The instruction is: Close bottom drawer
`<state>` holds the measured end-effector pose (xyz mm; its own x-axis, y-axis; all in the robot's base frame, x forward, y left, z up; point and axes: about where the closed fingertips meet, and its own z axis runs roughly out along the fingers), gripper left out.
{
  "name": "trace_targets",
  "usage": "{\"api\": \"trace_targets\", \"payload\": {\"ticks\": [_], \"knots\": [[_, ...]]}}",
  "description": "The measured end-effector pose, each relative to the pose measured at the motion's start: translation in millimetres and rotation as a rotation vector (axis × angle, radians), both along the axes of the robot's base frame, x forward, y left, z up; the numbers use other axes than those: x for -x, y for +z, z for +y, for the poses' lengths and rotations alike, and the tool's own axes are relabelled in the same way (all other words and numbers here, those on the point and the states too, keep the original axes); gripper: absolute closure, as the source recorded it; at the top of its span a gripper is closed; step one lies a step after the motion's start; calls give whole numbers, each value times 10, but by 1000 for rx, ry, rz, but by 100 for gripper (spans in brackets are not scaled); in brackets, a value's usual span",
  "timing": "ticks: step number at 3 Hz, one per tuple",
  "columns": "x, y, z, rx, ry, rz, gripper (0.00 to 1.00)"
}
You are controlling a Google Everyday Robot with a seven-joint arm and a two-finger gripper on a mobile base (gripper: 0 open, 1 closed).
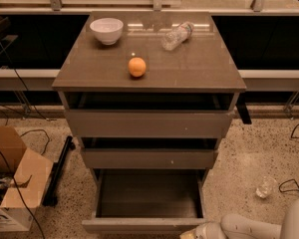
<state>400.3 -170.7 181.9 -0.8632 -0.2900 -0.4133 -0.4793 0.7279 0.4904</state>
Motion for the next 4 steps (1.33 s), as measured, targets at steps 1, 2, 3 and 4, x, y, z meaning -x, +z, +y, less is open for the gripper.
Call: {"api": "trace_targets", "payload": {"ticks": [1,2,3,4], "knots": [[0,0,0,0,0,0,100],[-138,10,102,-17,1,-73,100],[-415,68,327,-26,44,-168,100],[-413,68,326,-26,44,-168,100]]}}
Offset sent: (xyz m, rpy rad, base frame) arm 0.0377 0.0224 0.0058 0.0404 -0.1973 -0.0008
